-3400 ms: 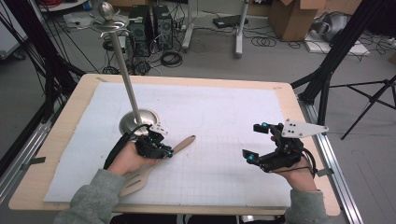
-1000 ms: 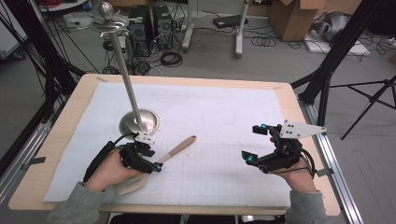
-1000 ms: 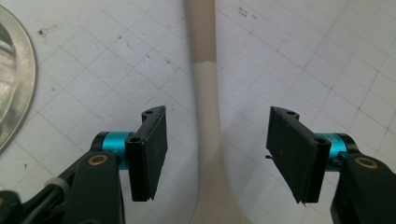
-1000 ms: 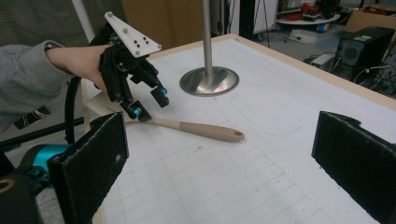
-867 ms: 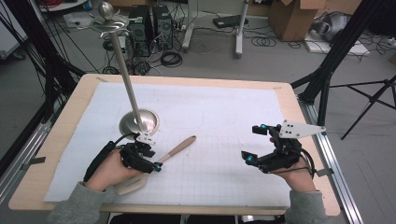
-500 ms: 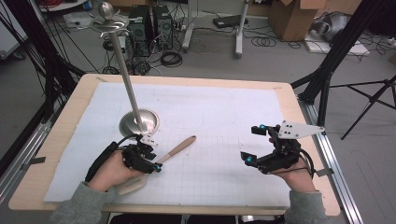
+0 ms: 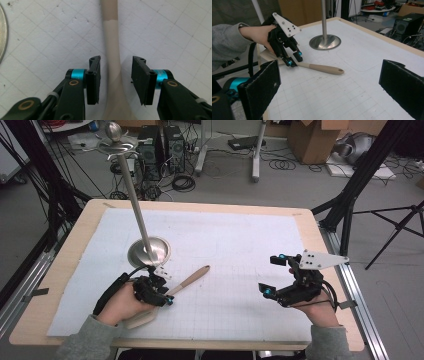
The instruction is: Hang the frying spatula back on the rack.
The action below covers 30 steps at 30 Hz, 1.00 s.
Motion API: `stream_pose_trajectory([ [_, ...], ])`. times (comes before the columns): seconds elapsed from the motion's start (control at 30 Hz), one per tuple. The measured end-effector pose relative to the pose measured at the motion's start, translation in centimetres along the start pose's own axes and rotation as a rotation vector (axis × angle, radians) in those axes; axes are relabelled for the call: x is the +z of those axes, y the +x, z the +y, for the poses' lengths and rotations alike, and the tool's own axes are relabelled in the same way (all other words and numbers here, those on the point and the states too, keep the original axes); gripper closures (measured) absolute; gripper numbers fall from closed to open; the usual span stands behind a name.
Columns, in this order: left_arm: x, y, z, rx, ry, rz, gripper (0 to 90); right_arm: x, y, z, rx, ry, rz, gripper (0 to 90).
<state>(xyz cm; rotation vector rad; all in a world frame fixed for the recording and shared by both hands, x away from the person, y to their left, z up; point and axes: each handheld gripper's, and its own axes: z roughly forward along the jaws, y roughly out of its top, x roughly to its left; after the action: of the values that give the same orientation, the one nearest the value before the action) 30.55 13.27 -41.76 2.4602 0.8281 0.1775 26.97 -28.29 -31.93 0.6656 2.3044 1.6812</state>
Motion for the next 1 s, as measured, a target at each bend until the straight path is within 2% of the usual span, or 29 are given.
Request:
stream_pose_trajectory([
  [0.1,0.05,-0.22,0.0,0.024,0.007,0.014,60.8,-0.06,0.0,0.0,0.0,-0.001,0.0,2.5],
  [0.17,0.03,-0.46,0.02,0.028,0.012,0.028,61.1,-0.02,0.0,-0.03,0.003,0.001,-0.001,2.4],
  [0.27,0.03,-0.5,-0.02,0.026,0.009,0.023,63.6,0.02,-0.03,-0.04,0.002,-0.004,-0.002,2.4],
  [0.47,-0.09,-0.31,-0.13,0.012,0.001,0.024,76.3,-0.16,-0.06,-0.03,-0.003,-0.012,-0.005,2.4],
  [0.5,-0.06,-0.24,-0.22,0.003,-0.01,0.016,76.3,-0.21,-0.01,-0.04,0.002,-0.009,-0.002,2.4],
  [0.7,-0.02,-0.38,-0.56,0.016,-0.036,0.025,76.3,-0.21,0.0,-0.02,0.0,-0.01,-0.002,2.4],
  [1.0,-0.05,-0.44,-0.83,0.008,-0.056,0.029,77.4,0.01,0.11,0.0,0.001,0.0,0.0,2.4],
])
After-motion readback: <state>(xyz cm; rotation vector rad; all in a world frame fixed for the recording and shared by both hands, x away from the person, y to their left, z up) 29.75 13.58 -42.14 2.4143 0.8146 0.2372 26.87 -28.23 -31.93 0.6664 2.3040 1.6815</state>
